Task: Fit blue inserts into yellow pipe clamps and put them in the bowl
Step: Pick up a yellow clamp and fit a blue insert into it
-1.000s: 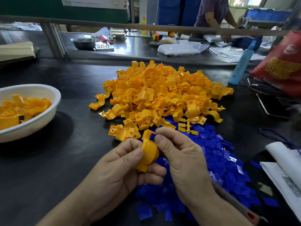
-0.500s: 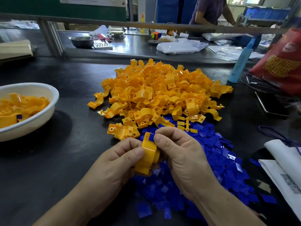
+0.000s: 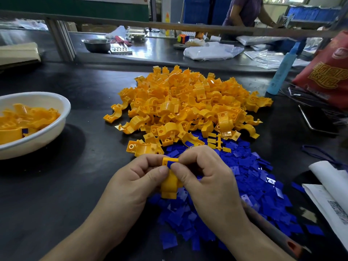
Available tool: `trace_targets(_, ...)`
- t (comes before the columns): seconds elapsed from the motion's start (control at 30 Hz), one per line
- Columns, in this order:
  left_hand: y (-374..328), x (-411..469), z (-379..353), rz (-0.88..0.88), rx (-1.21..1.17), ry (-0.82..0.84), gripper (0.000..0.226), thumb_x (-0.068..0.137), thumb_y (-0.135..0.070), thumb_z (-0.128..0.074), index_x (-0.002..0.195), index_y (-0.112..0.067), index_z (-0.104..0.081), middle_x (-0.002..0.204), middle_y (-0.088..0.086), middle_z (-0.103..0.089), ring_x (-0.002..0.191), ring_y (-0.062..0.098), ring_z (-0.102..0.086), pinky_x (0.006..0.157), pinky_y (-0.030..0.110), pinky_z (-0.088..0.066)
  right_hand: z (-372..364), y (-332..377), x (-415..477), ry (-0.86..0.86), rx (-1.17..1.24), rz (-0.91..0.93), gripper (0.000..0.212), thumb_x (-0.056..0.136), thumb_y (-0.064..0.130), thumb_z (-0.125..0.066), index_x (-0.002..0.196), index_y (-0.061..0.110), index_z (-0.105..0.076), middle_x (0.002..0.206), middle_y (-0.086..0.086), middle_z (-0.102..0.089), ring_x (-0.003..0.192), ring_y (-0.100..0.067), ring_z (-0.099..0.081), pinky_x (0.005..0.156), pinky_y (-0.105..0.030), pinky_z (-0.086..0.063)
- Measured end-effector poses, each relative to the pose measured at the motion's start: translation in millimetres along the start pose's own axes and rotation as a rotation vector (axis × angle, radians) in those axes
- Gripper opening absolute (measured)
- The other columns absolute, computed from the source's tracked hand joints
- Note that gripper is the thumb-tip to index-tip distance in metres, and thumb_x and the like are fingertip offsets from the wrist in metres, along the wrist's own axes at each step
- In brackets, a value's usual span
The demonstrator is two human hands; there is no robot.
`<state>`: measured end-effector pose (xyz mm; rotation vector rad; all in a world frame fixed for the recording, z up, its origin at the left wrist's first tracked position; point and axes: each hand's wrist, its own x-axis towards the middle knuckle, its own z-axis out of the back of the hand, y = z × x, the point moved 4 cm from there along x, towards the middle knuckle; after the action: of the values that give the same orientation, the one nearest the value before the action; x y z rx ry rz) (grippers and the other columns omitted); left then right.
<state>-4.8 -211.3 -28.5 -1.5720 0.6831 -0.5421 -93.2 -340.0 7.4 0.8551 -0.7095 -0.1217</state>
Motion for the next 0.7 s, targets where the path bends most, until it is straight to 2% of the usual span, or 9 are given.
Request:
trace_targets(0.07,0,0,0,0.014,-0.006,0.002,0.028,0.079,-0.047,-0.071,0.103,-0.032,-0.073,0.102,0.010,-0.074,0.091,0.031,-0.071,0.076,0.039,-0.059,0,5,1,0.000,-0.059,0.102,0.007,0.088,0.028,-0.064,0.087,0.020,-0.063,0.088,0.010,-0.057,0.087,-0.009,-0.057,0.072,-0.018,-0.048)
trace_targets(0.13,1,-1,1,0.026,-0.003,0.003,0.037,0.072,-0.050,-0.069,0.104,-0.031,-0.073,0.101,0.011,-0.074,0.091,0.032,-0.071,0.077,0.041,-0.059,1,6,1,0.007,-0.067,0.127,0.007,0.088,0.026,-0.065,0.088,0.019,-0.066,0.090,0.007,-0.058,0.089,-0.009,-0.057,0.074,-0.020,-0.049)
trace_targets(0.23,0,-1,0,0.020,-0.003,0.009,0.032,0.075,-0.050,-0.074,0.102,-0.032,-0.073,0.102,0.009,-0.074,0.090,0.029,-0.072,0.073,0.036,-0.059,0,3,1,0.029,-0.018,0.045,0.007,0.087,0.030,-0.065,0.089,0.023,-0.065,0.090,0.011,-0.058,0.090,-0.009,-0.057,0.074,-0.017,-0.048)
trace_targets(0.3,-1,0,-1,0.013,-0.015,0.001,0.030,0.073,-0.046,-0.071,0.098,-0.031,-0.074,0.100,0.009,-0.075,0.088,0.027,-0.072,0.069,0.033,-0.058,-2,-1,0,0.064,0.044,-0.068,0.013,0.085,0.041,-0.062,0.094,0.032,-0.063,0.092,0.014,-0.058,0.092,-0.007,-0.058,0.072,-0.016,-0.050)
trace_targets(0.37,-2,0,0,0.005,-0.029,-0.007,0.031,0.069,-0.045,-0.069,0.096,-0.029,-0.075,0.098,0.010,-0.075,0.086,0.026,-0.073,0.067,0.030,-0.058,-4,-7,-1,0.135,0.169,-0.202,0.022,0.081,0.051,-0.058,0.100,0.041,-0.061,0.096,0.018,-0.060,0.094,-0.004,-0.060,0.069,-0.014,-0.052)
trace_targets(0.43,-3,-1,0,-0.009,-0.021,-0.010,0.031,0.069,-0.043,-0.069,0.095,-0.028,-0.075,0.097,0.010,-0.075,0.085,0.024,-0.073,0.066,0.028,-0.058,-7,-10,-2,0.196,0.302,-0.277,0.023,0.079,0.049,-0.057,0.101,0.046,-0.060,0.101,0.021,-0.062,0.096,-0.001,-0.061,0.070,-0.014,-0.053)
trace_targets(0.7,-1,-2,0,-0.002,0.000,-0.007,0.027,0.076,-0.043,-0.065,0.096,-0.027,-0.073,0.098,0.011,-0.074,0.089,0.029,-0.072,0.069,0.032,-0.058,-8,-11,-3,0.223,0.368,-0.262,0.020,0.082,0.041,-0.059,0.101,0.040,-0.065,0.101,0.014,-0.066,0.099,-0.009,-0.064,0.076,-0.026,-0.058)
